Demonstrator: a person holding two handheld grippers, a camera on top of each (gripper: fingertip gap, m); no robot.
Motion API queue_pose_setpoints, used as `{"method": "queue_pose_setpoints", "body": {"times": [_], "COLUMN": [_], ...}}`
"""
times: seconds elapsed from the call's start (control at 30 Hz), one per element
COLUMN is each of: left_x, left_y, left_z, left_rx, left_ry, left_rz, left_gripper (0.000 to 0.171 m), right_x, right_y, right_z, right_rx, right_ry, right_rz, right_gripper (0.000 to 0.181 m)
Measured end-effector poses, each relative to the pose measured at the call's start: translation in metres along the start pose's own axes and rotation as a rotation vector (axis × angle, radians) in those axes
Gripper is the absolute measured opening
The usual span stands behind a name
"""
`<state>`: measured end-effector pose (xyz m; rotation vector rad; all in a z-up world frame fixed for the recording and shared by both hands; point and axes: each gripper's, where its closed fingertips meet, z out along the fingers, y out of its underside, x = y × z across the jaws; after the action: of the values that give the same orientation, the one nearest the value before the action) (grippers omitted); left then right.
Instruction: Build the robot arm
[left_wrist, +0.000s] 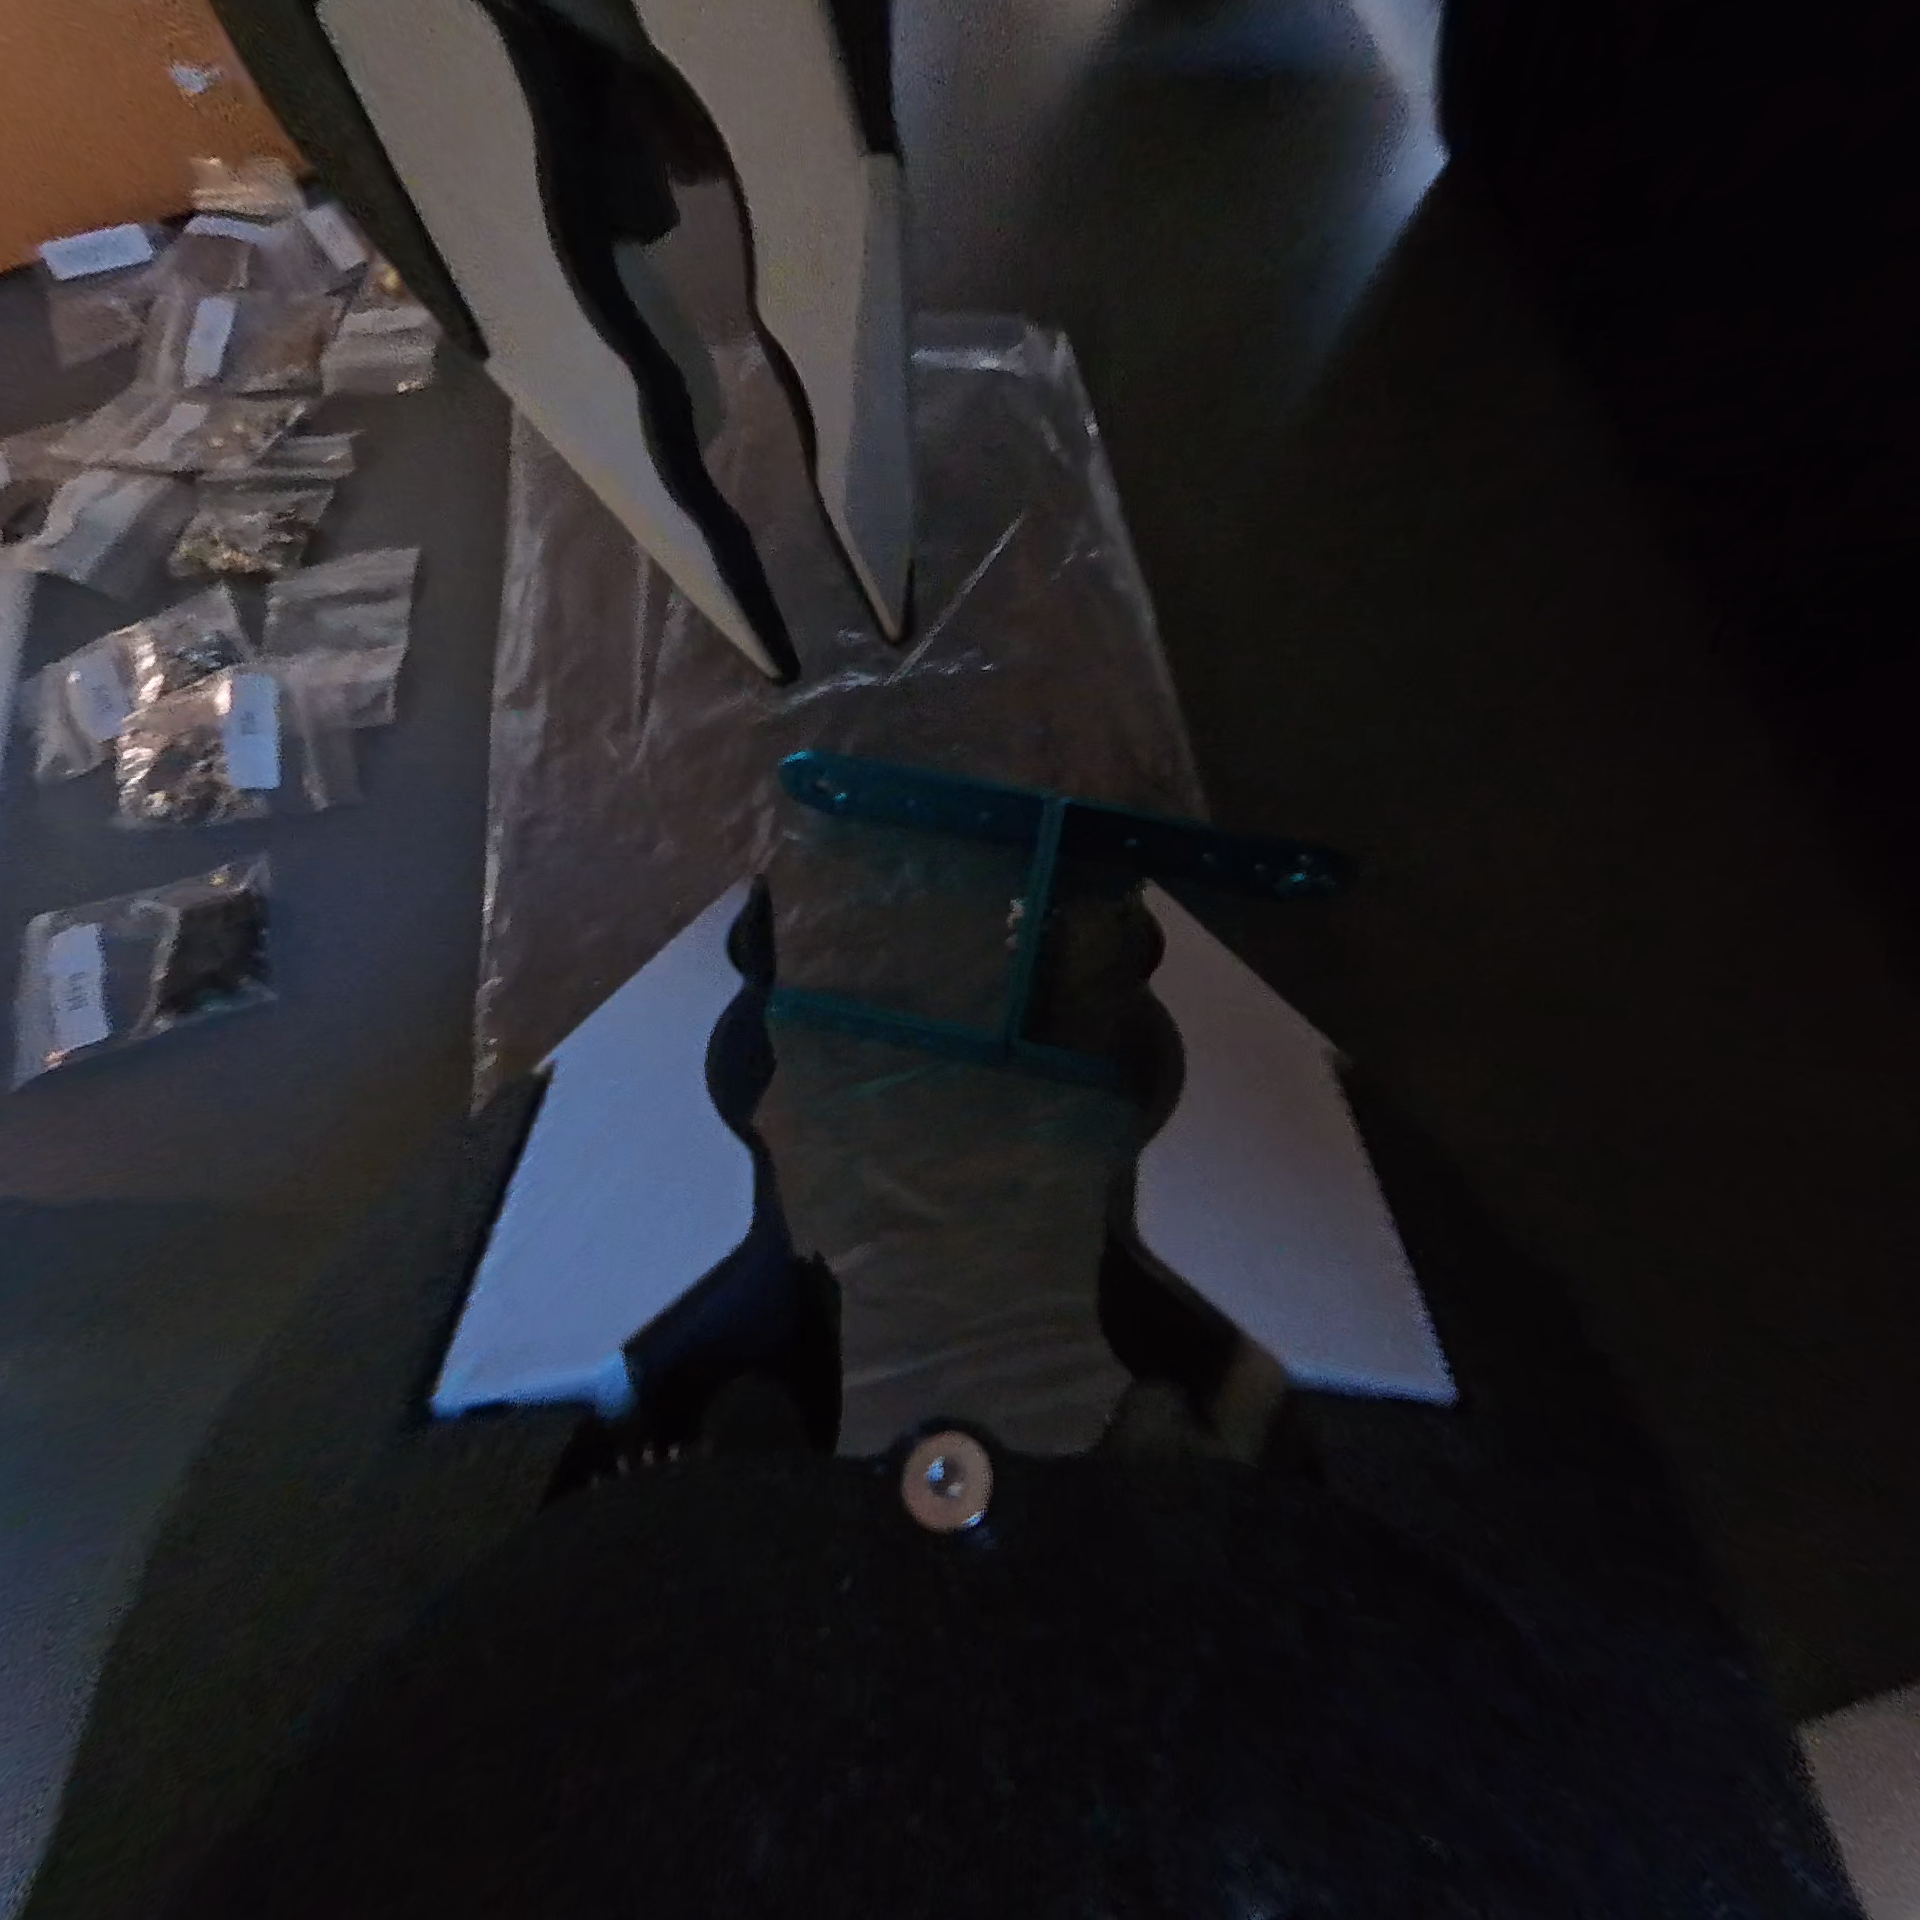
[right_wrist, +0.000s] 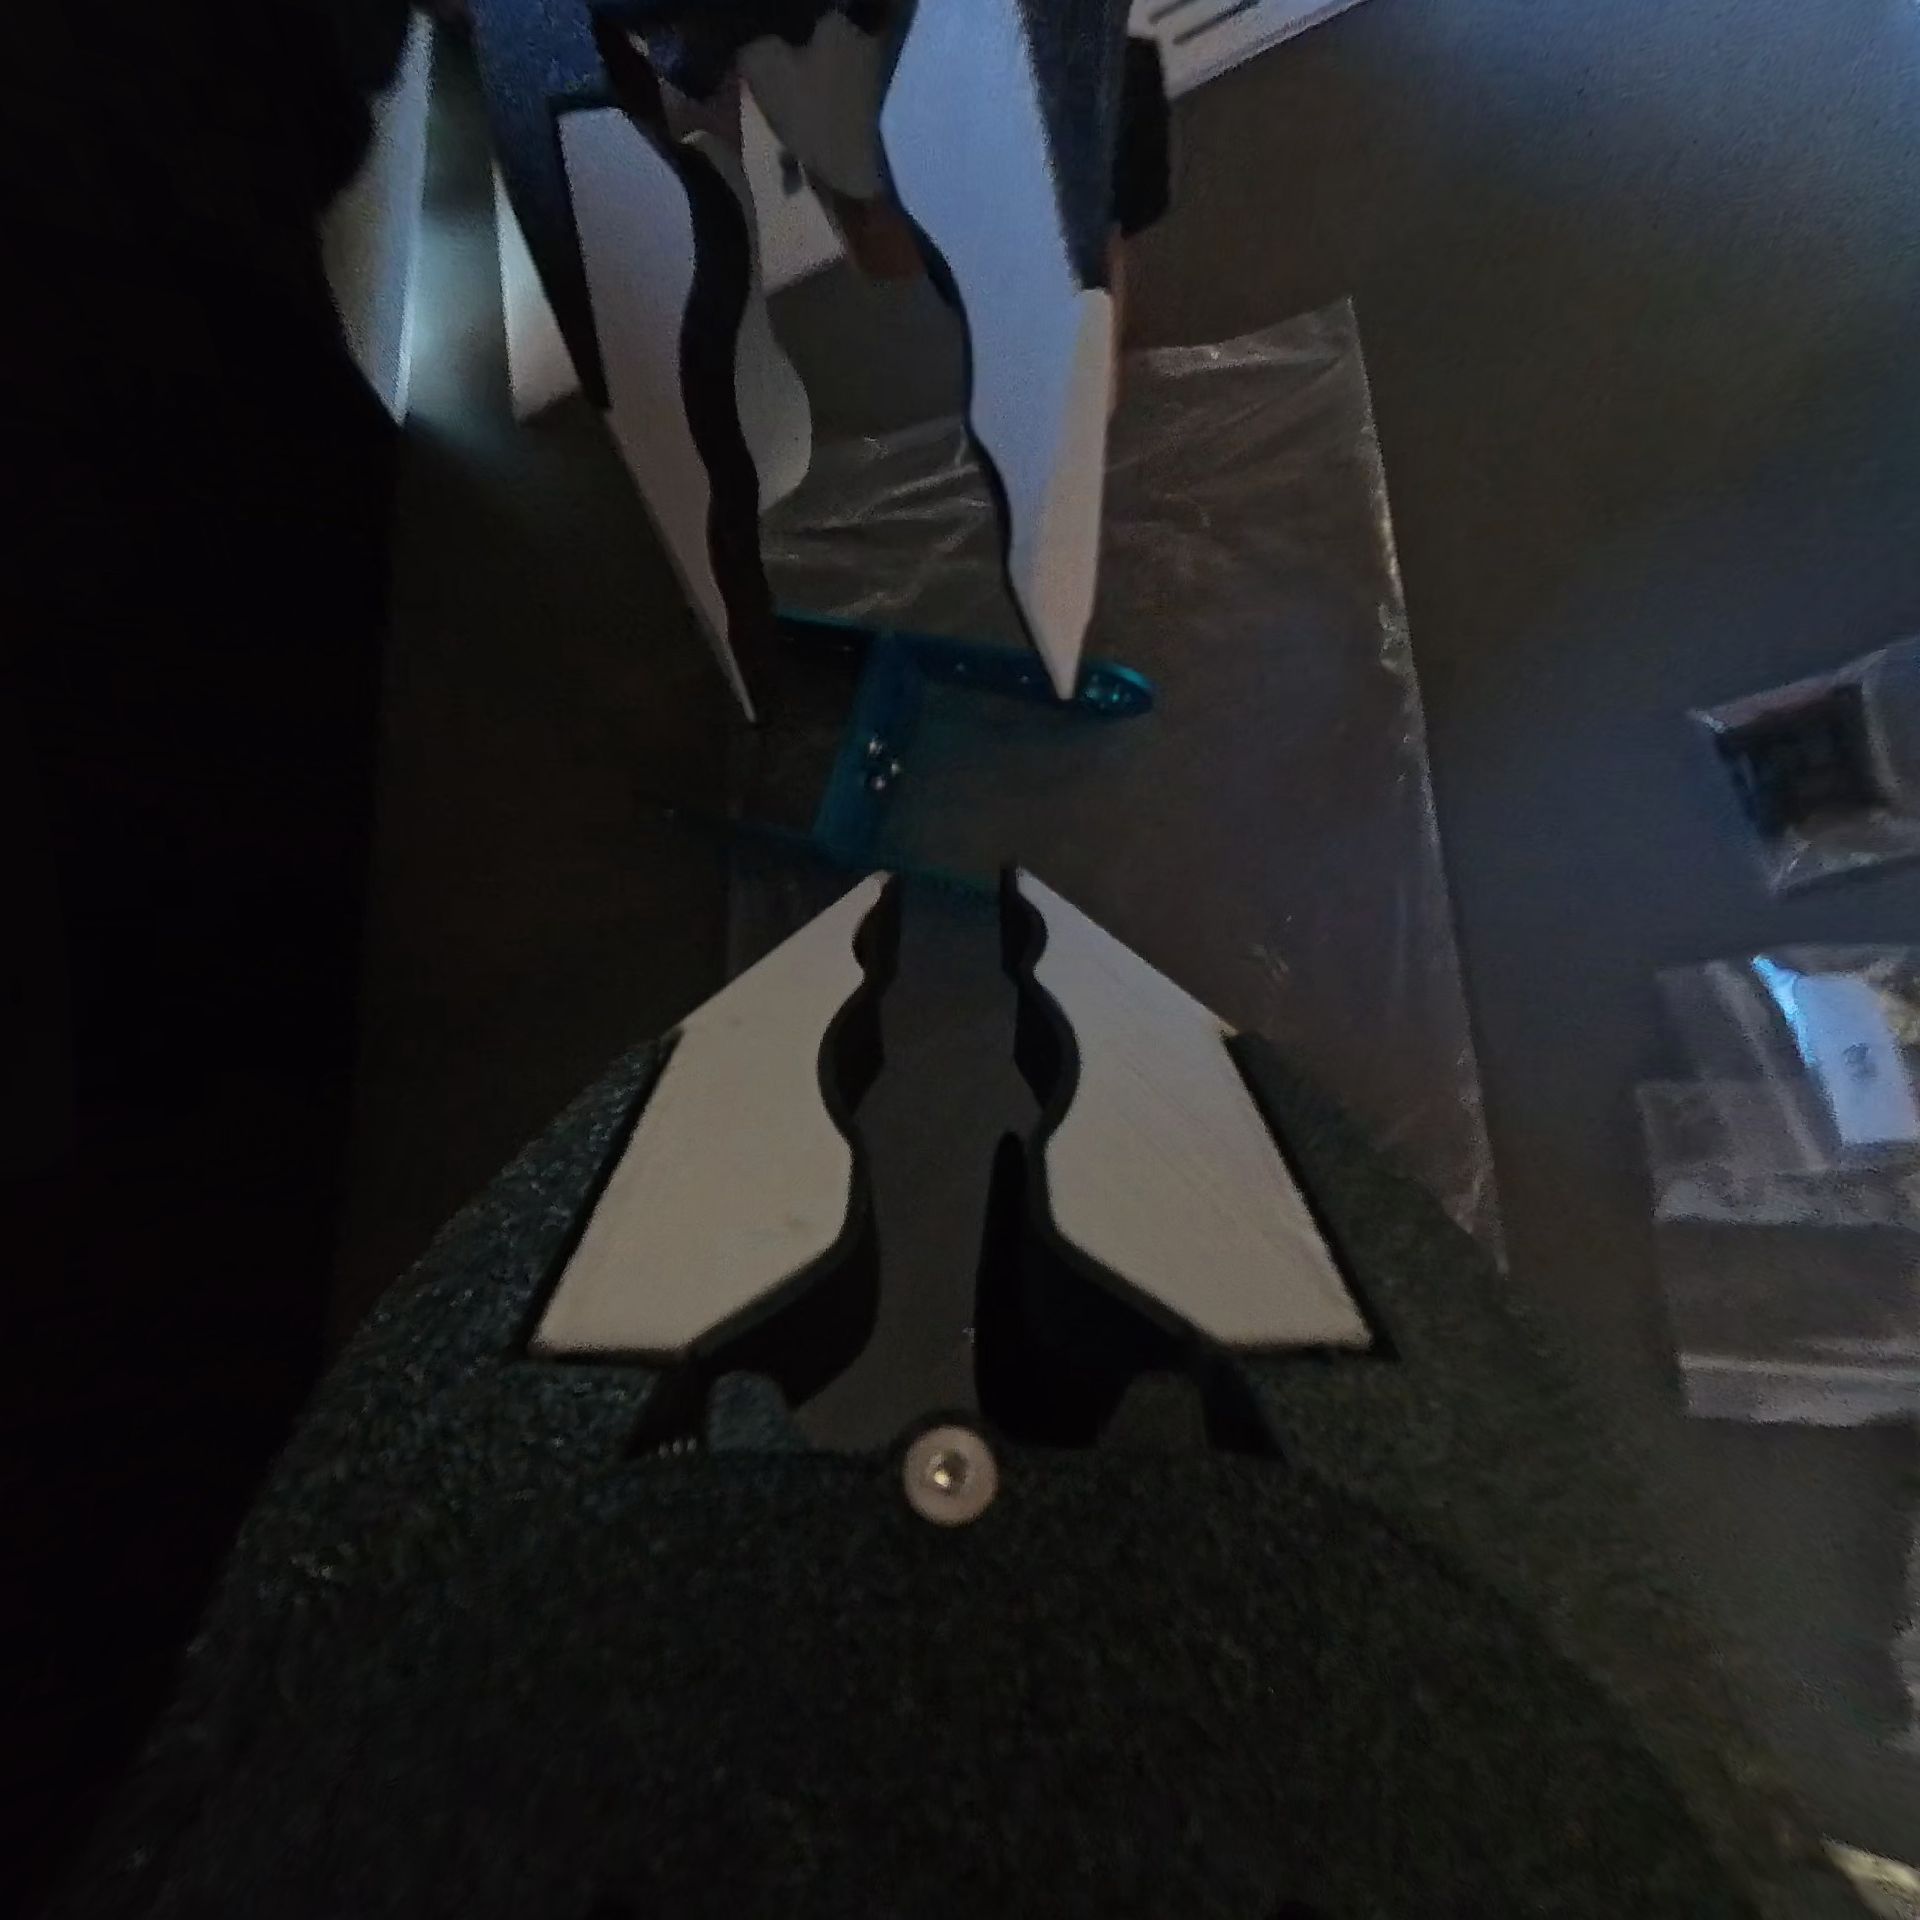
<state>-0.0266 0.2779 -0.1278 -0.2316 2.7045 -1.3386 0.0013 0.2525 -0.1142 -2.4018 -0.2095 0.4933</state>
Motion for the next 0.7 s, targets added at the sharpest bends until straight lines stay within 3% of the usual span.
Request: {"method": "queue_pose_setpoints", "body": {"times": [0.2,0.4,0.63,0.7], "left_x": [0.013,0.018,0.022,0.024], "left_y": [0.009,0.009,0.016,0.017], "left_z": [0.01,0.018,0.023,0.022], "left_rx": [-0.033,-0.054,-0.104,-0.105], "left_ry": [0.083,0.109,0.139,0.154], "left_rz": [-0.001,-0.01,-0.006,-0.005], "left_gripper": [0.055,0.042,0.008,0.007], "right_x": [-0.006,-0.003,0.001,0.0], "right_y": [0.024,0.027,0.031,0.031], "right_z": [-0.019,-0.038,-0.04,-0.039], "right_rx": [0.132,0.245,0.233,0.23], "right_ry": [0.005,0.025,0.017,0.028], "right_rz": [0.009,0.028,0.04,0.023], "right_gripper": [0.016,0.013,0.013,0.013]}}
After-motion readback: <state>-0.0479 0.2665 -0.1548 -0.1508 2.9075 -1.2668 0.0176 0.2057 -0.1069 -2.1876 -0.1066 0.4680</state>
